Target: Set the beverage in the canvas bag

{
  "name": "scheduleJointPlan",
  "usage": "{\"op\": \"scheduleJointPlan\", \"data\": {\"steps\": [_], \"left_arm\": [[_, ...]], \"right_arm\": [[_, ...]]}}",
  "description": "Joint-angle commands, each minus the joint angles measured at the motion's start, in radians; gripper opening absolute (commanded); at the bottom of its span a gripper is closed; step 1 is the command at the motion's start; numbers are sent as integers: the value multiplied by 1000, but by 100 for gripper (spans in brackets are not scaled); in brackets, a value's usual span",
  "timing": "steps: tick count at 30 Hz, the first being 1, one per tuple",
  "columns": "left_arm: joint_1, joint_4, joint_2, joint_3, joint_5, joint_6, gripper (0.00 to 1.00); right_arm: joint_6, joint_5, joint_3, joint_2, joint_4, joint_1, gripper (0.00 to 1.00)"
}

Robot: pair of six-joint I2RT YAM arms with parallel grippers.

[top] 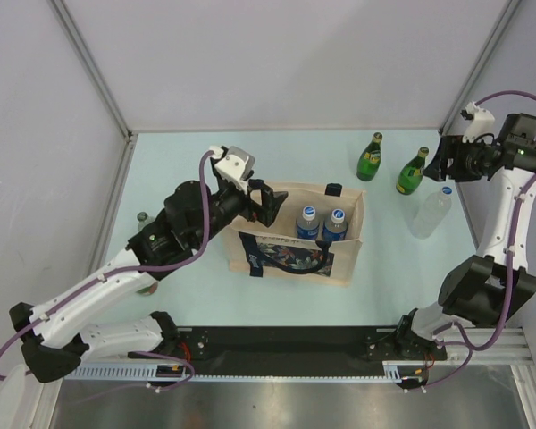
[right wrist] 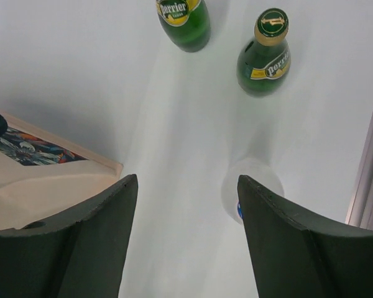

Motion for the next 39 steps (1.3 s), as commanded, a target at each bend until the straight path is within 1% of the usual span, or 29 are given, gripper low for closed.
{"op": "scheduleJointPlan", "data": {"steps": [1,5,11,15,20,26,34,35,37,38,39], "left_arm": [[-4,-13,-40,-27,-38,-49,100],[-4,-28,-51,-37,-45,-46,100],[-5,-46,-51,-42,-55,-32,100],[-5,-46,-40,-37,-61,-32,100],[-4,-49,-37,-37,-62,-38,100],[-4,-63,-31,-34,-64,-42,100],[-4,-69,-30,-39,-75,-66,100],[-4,-69,-33,-39,-75,-68,100],[-4,-72,-34,-40,-78,-69,100],[-4,-74,-37,-40,-82,-69,100],[-4,-75,-39,-42,-84,-68,100]], "right_arm": [[-58,41,56,17,-92,-4,71],[-72,118,36,34,-106,-7,72],[-80,187,27,58,-71,-8,72],[-97,218,22,80,-66,-8,72],[-112,233,-34,98,-39,-8,71],[-126,241,-53,124,-23,-8,68],[-146,253,-93,106,-14,-8,54],[-149,256,-97,104,-13,-8,50],[-154,259,-102,97,-13,-8,47],[-161,261,-103,95,-13,-8,40],[-164,261,-105,92,-11,-8,36]]}}
